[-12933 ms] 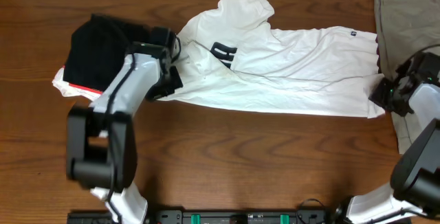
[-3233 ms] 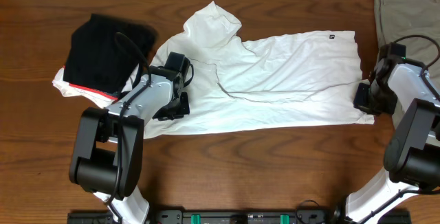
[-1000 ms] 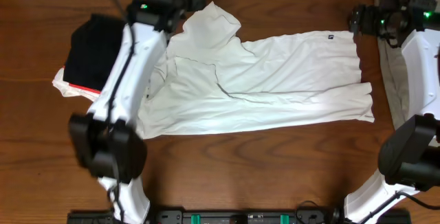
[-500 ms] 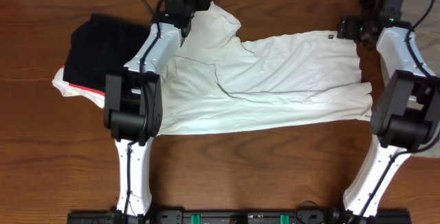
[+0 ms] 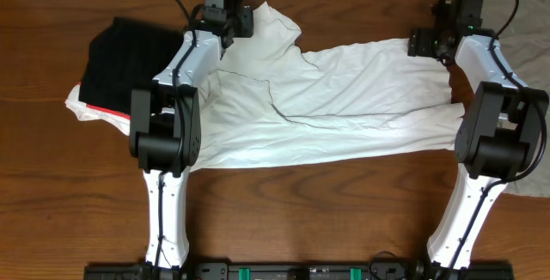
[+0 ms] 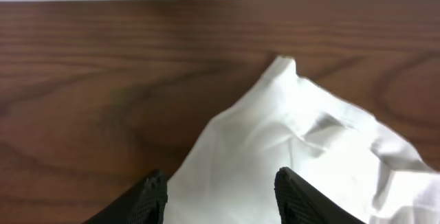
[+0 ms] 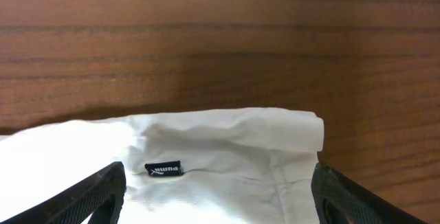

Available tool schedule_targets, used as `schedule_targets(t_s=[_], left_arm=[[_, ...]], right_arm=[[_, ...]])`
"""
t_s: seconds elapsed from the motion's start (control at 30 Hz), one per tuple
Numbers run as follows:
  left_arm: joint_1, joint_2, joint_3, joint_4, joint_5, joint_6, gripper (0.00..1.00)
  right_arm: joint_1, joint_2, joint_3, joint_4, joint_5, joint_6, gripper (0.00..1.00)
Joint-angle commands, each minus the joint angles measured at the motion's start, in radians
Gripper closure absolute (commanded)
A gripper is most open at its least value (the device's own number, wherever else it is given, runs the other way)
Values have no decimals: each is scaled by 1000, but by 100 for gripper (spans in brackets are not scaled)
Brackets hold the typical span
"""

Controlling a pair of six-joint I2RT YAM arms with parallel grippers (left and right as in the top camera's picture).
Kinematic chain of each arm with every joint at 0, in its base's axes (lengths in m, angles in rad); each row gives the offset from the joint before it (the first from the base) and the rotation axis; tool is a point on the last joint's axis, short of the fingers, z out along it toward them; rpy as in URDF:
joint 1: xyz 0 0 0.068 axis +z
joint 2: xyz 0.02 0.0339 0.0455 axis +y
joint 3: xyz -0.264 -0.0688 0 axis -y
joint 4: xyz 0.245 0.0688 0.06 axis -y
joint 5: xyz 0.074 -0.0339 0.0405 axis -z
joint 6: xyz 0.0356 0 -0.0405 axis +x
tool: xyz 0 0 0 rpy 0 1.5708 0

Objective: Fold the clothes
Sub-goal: 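Grasp the top left corner with left gripper, top right with right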

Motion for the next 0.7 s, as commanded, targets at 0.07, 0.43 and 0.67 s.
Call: schedule_targets(t_s=[0.07,0.43,0.67], left_arm=[[0,32,9,-16,21,76,47],[0,118,9,77,-32,97,48],[0,124,9,45,-85,131,59]], right_arm=[[7,3,7,-12,14,6,15],[7,22,6,-15,14,5,16],[7,23,6,-28,14,5,42]])
